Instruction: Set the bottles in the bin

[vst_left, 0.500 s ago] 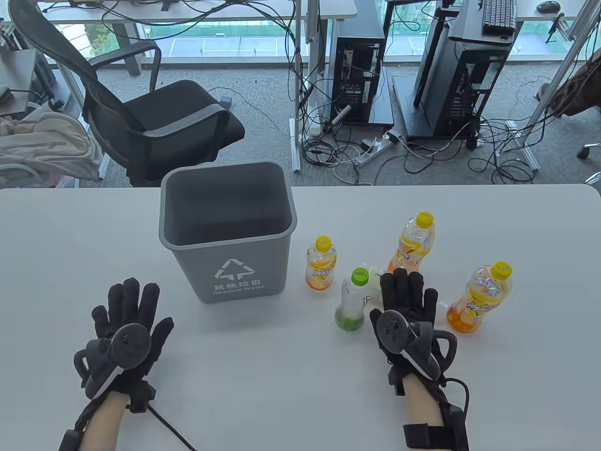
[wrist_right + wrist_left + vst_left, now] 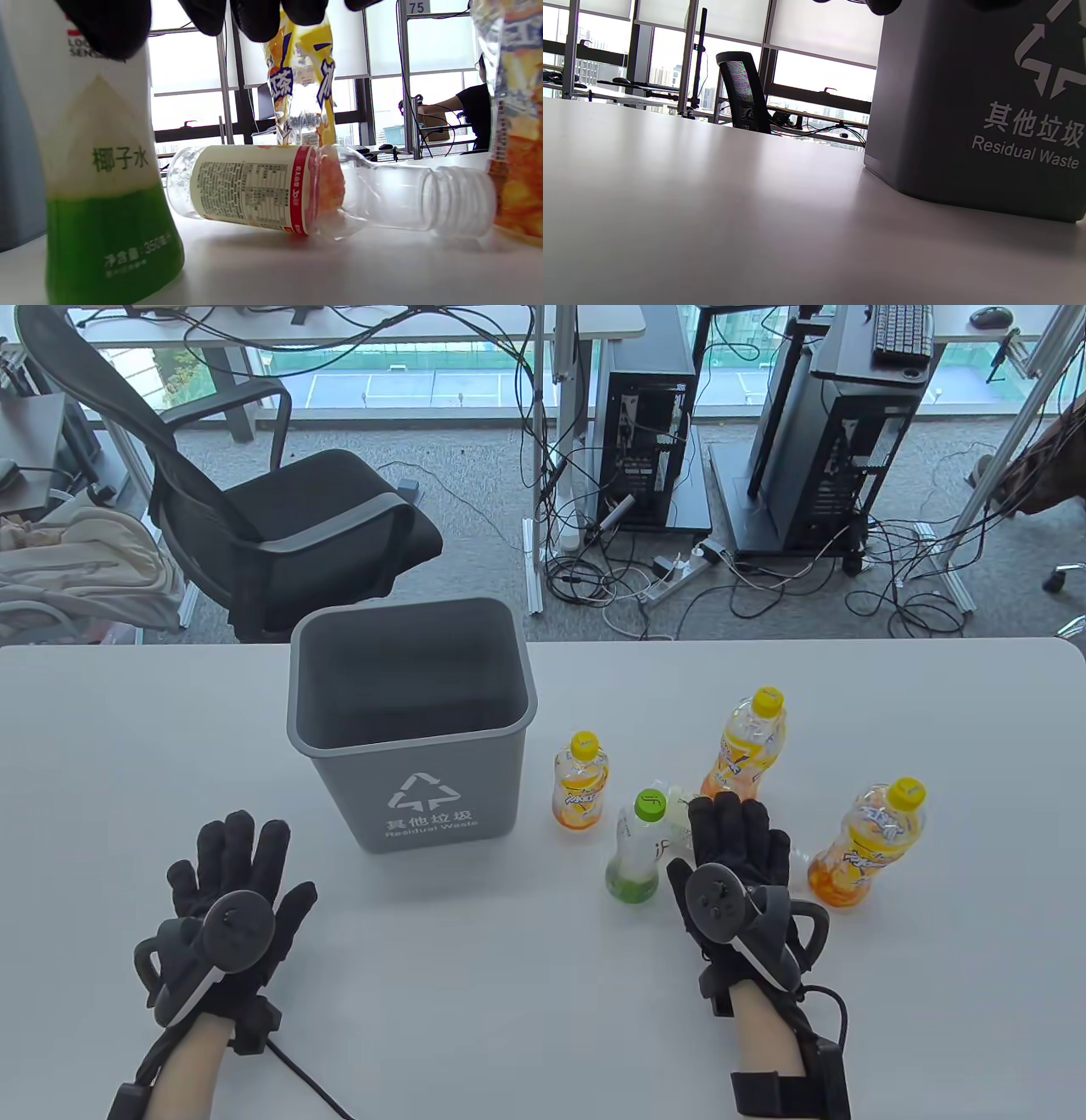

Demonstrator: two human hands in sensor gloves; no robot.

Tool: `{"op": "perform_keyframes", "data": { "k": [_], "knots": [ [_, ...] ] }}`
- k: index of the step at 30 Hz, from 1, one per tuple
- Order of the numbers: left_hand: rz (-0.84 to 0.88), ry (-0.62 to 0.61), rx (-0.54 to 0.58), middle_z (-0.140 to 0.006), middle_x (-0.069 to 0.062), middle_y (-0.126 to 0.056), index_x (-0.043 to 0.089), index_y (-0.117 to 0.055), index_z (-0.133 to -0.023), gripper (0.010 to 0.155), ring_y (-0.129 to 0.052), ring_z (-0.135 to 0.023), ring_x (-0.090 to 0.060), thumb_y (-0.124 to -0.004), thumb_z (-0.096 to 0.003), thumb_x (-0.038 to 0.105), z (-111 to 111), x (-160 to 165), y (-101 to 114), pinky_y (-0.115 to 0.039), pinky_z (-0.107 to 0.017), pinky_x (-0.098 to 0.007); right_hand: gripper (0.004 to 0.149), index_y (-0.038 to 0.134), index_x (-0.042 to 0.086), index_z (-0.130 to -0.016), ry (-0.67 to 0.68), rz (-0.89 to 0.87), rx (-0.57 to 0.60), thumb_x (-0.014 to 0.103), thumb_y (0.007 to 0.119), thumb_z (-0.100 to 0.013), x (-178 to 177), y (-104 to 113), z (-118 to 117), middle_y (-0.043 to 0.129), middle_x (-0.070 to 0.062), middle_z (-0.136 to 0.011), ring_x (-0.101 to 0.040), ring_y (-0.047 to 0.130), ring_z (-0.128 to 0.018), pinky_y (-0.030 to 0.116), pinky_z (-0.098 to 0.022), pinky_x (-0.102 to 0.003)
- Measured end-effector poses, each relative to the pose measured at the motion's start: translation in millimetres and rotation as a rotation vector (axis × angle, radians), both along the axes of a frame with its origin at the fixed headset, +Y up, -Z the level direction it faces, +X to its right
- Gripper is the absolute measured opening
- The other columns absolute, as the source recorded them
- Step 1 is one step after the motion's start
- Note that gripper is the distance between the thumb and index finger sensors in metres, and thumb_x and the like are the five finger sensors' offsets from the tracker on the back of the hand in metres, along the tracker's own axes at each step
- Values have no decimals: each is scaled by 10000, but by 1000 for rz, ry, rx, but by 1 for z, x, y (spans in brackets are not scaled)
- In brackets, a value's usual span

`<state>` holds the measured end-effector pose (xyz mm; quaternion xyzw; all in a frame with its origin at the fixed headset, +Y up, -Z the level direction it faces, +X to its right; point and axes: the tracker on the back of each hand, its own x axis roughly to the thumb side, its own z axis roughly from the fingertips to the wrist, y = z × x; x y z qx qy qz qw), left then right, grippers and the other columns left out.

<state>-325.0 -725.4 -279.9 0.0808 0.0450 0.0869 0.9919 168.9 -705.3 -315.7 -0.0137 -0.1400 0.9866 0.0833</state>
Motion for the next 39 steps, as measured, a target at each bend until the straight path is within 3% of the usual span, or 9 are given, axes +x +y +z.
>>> {"op": "perform_keyframes", "data": {
  "k": [7, 10, 11, 17, 21, 29, 32, 39],
  "knots": [
    [15, 0, -14, -1304, 2, -209, 383, -326, -1170, 783, -202, -1237, -328, -555, -485, 686, -3, -2, -1, -240, -850, -661, 704, 456, 312, -1131, 43, 0, 169, 591, 619, -505, -6, 60, -1, 534, -67, -1178, -359, 548, -1031, 561, -772, -521],
    [9, 0, -27, -1303, 0, -212, 381, -331, -1169, 783, -205, -1236, -327, -560, -485, 686, -4, -2, -3, -244, -850, -660, 711, 524, 329, -1111, 88, 36, 163, 632, 625, -476, -19, 81, -8, 669, -78, -1086, -364, 697, -903, 641, -713, -503],
    [6, 0, -31, -1303, 0, -212, 379, -332, -1169, 785, -208, -1236, -328, -561, -484, 686, -4, -2, -4, -247, -851, -659, 721, 535, 330, -1107, 106, 93, 113, 642, 634, -465, -28, 88, -15, 708, -79, -1045, -357, 750, -843, 674, -679, -492],
    [9, 0, -28, -1303, 0, -212, 379, -337, -1169, 786, -207, -1236, -327, -566, -483, 688, -4, -2, -4, -251, -850, -661, 746, 604, 328, -1060, 136, 299, -48, 665, 716, -404, -63, 93, -37, 887, -17, -774, -240, 902, -526, 799, -460, -405],
    [11, -1, -36, -1303, 1, -214, 382, -338, -1168, 785, -210, -1236, -327, -566, -483, 689, -5, -2, -5, -255, -851, -660, 610, 709, 320, -982, 104, 355, -233, 587, 754, -435, -73, 86, -50, 913, -12, -741, -231, 924, -498, 818, -437, -394],
    [32, 1, -64, -1304, -1, -212, 375, -353, -1169, 782, -205, -1237, -327, -576, -486, 683, -6, -5, -5, -255, -851, -663, 563, 763, 278, -927, 156, 323, -195, 557, 768, -439, -79, 95, -49, 941, -50, -689, -216, 944, -434, 838, -383, -372],
    [47, 10, -77, -1304, 3, -205, 373, -352, -1171, 785, -196, -1238, -327, -572, -485, 687, -6, -9, -6, -250, -852, -663, 560, 765, 262, -923, 178, 274, -158, 555, 759, -446, -79, 117, -45, 952, -53, -681, -218, 952, -423, 845, -371, -372],
    [41, 14, -96, -1304, -2, -181, 374, -322, -1175, 797, -174, -1236, -330, -560, -485, 695, -7, -9, -8, -227, -851, -663, 546, 780, 248, -911, 162, 212, 9, 549, 752, -457, -84, 205, -26, 955, -66, -669, -239, 944, -415, 831, -369, -389]
  ]
}}
